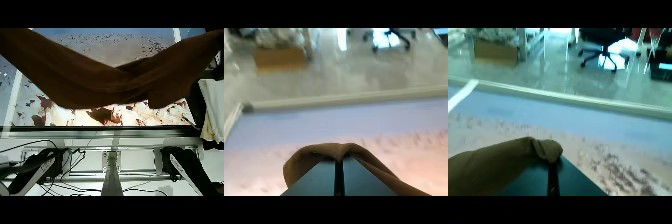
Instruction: Fold the clothes and pants, and hang the long-sleeved shirts on hangers.
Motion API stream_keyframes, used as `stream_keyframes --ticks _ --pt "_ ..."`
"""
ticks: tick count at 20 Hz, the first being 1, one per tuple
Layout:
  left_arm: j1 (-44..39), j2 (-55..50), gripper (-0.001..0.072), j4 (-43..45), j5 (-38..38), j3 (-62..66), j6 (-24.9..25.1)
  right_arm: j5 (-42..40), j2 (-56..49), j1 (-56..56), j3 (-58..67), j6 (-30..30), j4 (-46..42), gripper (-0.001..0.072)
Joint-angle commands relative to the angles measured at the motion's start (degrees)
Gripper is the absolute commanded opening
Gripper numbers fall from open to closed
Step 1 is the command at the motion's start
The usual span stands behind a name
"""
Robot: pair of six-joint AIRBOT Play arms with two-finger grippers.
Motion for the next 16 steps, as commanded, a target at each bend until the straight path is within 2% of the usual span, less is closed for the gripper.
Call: stream_keyframes --ticks 1,6,7,8,9,10,12,14,15,16 --pt "-0.33 -12.35 0.0011 -5.73 -1.22 -1.73 -0.63 1.14 -10.23 -0.02 -0.39 -0.02 -0.42 0.0011" --pt "-3.43 -33.9 0.0012 -11.82 -1.6 -1.73 -0.83 -0.24 -31.85 -0.04 -0.39 -0.07 -1.66 0.0011" --pt "-3.76 -36.48 0.0038 -13.18 -1.66 -1.73 -0.83 -1.18 -35.39 -0.02 -0.39 -0.02 -1.68 0.0011" --pt "-3.76 -38.58 0.0219 -14.36 -2.03 -1.73 -0.83 -2.21 -38.12 -0.02 -0.39 0.0 -1.66 0.0011" --pt "-3.74 -39.82 0.0519 -15.17 -3.23 -1.73 -0.85 -3.23 -40.46 -0.02 -0.39 0.0 -1.68 0.0011" --pt "-3.54 -40.5 0.0636 -15.26 -4.59 -1.73 -0.85 -4.07 -42.1 -0.02 -0.39 0.0 -1.68 0.0011" --pt "-2.23 -40.39 0.0632 -15.08 -8.87 -1.7 -0.87 -6.1 -44.02 -0.02 -0.39 -0.02 -1.73 0.0011" --pt "0.0 -40.11 0.063 -15.08 -16.57 -1.7 -1.25 -8.07 -44.19 -0.02 -0.37 -0.02 -1.7 0.0011" --pt "1.18 -40.22 0.0625 -15.08 -21.77 -1.73 -3.45 -8.87 -44.17 -0.02 -0.37 -0.02 -1.7 0.0011" --pt "1.9 -40.44 0.0514 -15.08 -26.93 -1.9 -5.55 -9.49 -44.19 -0.02 -0.37 -0.02 -1.68 0.0011"
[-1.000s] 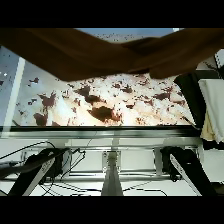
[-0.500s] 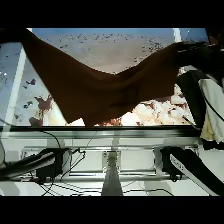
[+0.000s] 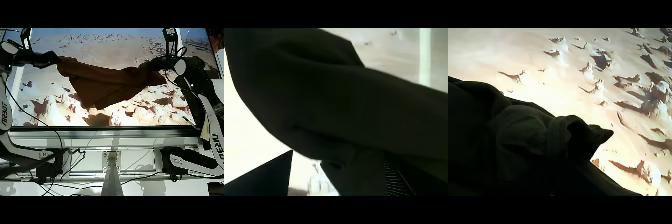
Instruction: Fold the clothes and pants, and hang the long-sleeved shirts on hangers.
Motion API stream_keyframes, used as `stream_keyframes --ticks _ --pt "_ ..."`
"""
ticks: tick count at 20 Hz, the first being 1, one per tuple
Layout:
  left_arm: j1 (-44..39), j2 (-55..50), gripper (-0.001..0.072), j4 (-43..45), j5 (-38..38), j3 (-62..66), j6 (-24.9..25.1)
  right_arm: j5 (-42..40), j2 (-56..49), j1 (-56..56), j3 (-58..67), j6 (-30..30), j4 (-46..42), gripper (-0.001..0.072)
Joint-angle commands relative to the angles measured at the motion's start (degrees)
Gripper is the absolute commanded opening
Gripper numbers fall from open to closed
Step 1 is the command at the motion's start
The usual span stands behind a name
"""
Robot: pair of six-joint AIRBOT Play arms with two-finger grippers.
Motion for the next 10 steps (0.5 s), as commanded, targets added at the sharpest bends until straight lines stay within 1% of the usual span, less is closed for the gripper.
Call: stream_keyframes --ticks 1,3,4,5,6,8,9,10 --pt "2.38 -0.96 0.0427 -0.57 -17.59 -1.11 -3.8 -2.89 -1.44 0.0 0.0 0.02 -0.04 0.0011" --pt "1.88 -0.72 0.0413 -1.66 -24.24 -5.6 -3.78 -2.67 -1.44 0.0 0.0 0.02 -0.02 0.0012" --pt "1.4 -0.02 0.039 -3.28 -24.72 -8.52 -3.43 -2.32 -1.42 0.0 0.0 0.02 -0.02 0.0011" --pt "0.96 1.42 0.0272 -5.75 -24.0 -12.31 -2.32 -1.97 -1.44 0.0 0.0 0.02 0.0 0.0012" --pt "0.66 3.34 0.0155 -8.83 -23.5 -16.15 -0.04 -1.44 -1.42 0.0 0.0 0.02 -0.02 0.0011" --pt "0.46 9.62 0.0023 -16.02 -21.84 -25.62 5.68 0.07 -1.42 0.0 0.0 0.02 0.0 0.0011" --pt "0.52 14.08 0.0011 -17.33 -18.69 -31.06 7.21 0.85 -1.42 0.0 0.0 0.02 0.02 0.0012" --pt "0.59 18.64 0.0011 -16.72 -14.05 -36.22 7.17 1.53 -1.42 0.0 0.0 0.02 0.11 0.0011"
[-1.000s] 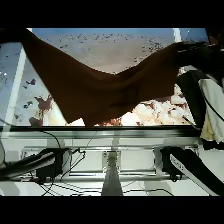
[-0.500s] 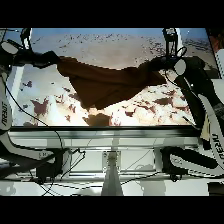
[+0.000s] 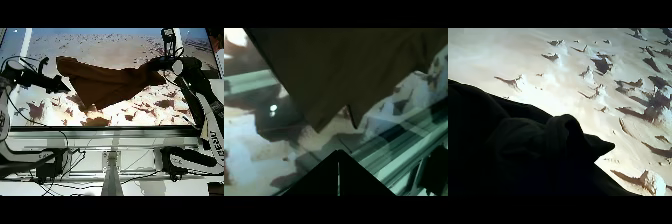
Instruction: Fold the clothes and pants, and hang the long-sleeved shirts on hangers.
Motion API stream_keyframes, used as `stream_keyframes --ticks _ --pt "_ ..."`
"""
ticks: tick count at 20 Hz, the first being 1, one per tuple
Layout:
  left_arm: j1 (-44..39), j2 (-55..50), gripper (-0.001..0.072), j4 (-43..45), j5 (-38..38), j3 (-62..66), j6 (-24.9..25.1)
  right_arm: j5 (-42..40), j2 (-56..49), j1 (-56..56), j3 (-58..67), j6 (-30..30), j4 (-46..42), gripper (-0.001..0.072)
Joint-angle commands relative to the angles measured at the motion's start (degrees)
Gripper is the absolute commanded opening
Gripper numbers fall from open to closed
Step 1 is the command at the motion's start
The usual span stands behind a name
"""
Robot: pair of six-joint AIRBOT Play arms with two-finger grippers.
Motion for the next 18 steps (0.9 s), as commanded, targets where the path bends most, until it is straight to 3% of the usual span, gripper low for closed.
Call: stream_keyframes --ticks 1,4,6,8,12,15,16,18 --pt "-0.44 13.86 0.001 -4.39 11.54 -17.94 4.15 2.78 -0.04 0.0 0.0 0.02 0.17 0.0012" --pt "-3.45 24.59 0.0038 -4.92 28.79 -32.57 2.29 3.58 -0.04 0.0 0.0 0.04 0.22 0.0011" --pt "-6.19 25.75 0.0632 -5.05 32.15 -37.33 2.08 3.63 -0.04 0.0 0.0 0.04 0.39 0.0011" --pt "-8.92 23.74 0.0593 -8.31 32.74 -38.05 1.84 3.67 -0.04 0.0 0.0 0.04 0.48 0.0012" --pt "-16.33 16.9 0.0594 -14.8 45.64 -37.62 2.1 3.96 -0.04 0.02 0.0 0.04 0.66 0.0011" --pt "-17.77 13.25 0.0591 -17.66 47.95 -36.35 2.08 4.59 -0.02 0.0 0.0 0.04 0.61 0.0011" --pt "-18.27 12.37 0.0568 -18.25 47.84 -35.89 2.08 4.55 -0.02 0.0 0.0 0.04 0.63 0.0011" --pt "-20.13 10.54 0.0448 -18.21 48.57 -34.8 2.75 4.55 0.0 0.0 0.0 0.04 0.63 0.0011"
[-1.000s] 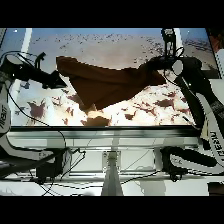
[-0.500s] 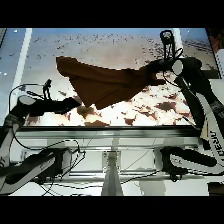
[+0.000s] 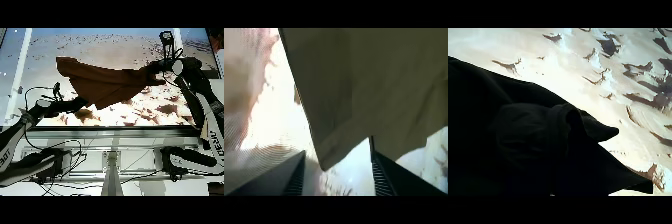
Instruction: Fold the clothes and pants, and hang the long-sleeved shirts on hangers.
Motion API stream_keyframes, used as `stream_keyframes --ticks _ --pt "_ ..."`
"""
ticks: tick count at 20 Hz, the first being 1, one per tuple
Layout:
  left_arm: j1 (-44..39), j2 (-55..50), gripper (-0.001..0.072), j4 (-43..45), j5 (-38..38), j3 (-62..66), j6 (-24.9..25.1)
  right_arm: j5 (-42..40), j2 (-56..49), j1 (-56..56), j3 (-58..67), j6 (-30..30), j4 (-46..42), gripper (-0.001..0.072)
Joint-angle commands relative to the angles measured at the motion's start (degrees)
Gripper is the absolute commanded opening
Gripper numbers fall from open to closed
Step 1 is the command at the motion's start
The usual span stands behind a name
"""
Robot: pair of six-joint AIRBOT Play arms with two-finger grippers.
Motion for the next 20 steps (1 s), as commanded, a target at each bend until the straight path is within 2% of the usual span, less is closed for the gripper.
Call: stream_keyframes --ticks 1,4,7,8,10,12,15,20 --pt "-3.13 -3.58 0.041 -0.94 3.87 1.36 0.48 0.26 0.0 0.0 0.0 0.02 0.09 0.0011" --pt "-4.57 -5.25 0.0254 -0.94 4.48 2.99 0.48 0.28 0.0 0.0 0.0 0.02 0.09 0.0011" --pt "-4.74 -5.25 0.0046 -0.94 4.44 4.26 0.48 0.28 0.0 0.0 0.0 0.02 0.07 0.0011" --pt "-4.74 -5.22 0.0012 -0.92 4.44 4.74 0.52 0.37 0.09 0.0 0.04 0.02 0.07 0.0011" --pt "-4.07 -5.11 0.0012 -0.9 2.25 7.17 2.91 0.37 1.31 0.0 0.22 0.0 -0.15 0.0011" --pt "-1.46 -3.89 0.0011 -0.79 -3.04 12.37 5.46 0.35 3.76 0.0 1.2 -0.2 -0.87 0.0011" --pt "5.81 1.79 0.001 2.25 -10.25 24.74 5.46 0.44 9.46 0.0 4.79 -0.2 -2.89 0.0012" --pt "20.02 18.34 0.0011 2.56 -10.12 44.19 5.66 0.24 22.86 0.0 10.78 -0.22 -4.46 0.0012"
